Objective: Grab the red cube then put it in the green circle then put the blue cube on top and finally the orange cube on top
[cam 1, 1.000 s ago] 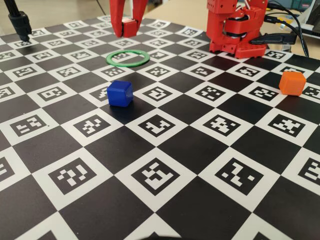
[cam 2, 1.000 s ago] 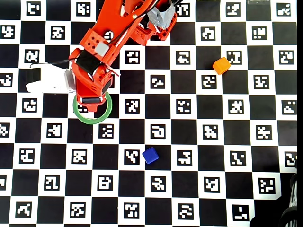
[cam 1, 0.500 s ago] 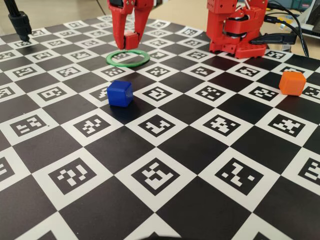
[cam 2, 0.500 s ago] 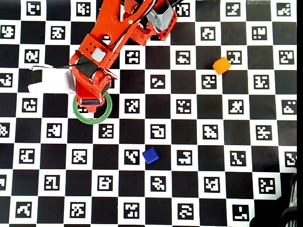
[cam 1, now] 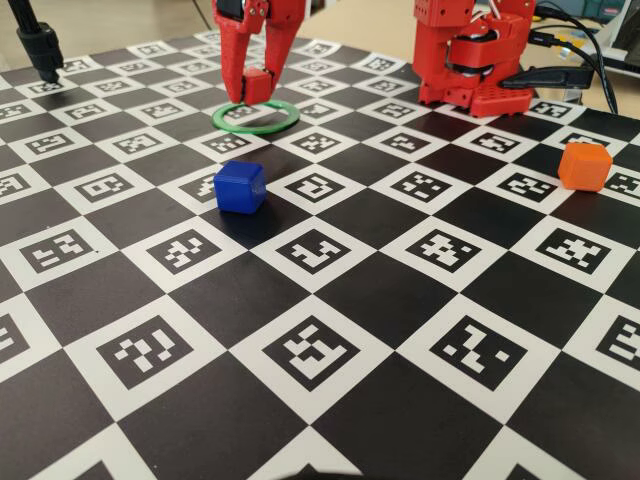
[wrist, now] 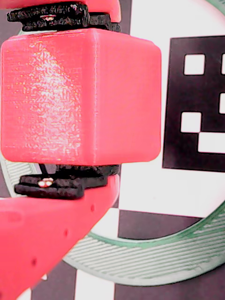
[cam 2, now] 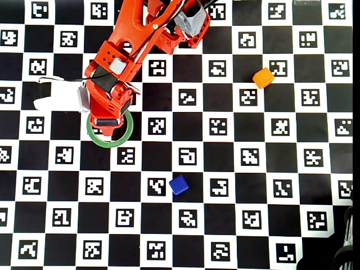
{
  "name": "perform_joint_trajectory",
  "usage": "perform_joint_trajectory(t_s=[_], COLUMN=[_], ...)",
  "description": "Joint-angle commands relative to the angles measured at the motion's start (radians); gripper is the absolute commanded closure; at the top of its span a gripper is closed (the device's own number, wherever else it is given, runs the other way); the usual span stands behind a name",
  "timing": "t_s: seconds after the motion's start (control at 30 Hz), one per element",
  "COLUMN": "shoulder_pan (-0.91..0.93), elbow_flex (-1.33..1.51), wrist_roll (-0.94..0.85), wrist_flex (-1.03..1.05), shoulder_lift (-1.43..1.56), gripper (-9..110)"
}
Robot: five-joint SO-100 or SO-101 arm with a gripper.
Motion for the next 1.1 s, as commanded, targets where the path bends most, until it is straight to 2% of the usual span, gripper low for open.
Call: perform_joint_trajectory(t_s=[0.0, 1.07], shoulder_pan=[-0.005, -0.031], elbow_flex=[-0.012, 0.006], wrist_roll=[0.008, 0.037], wrist_flex=[-0.020, -0.041], shoulder_lift=[0.002, -0.003], gripper=[95, 95])
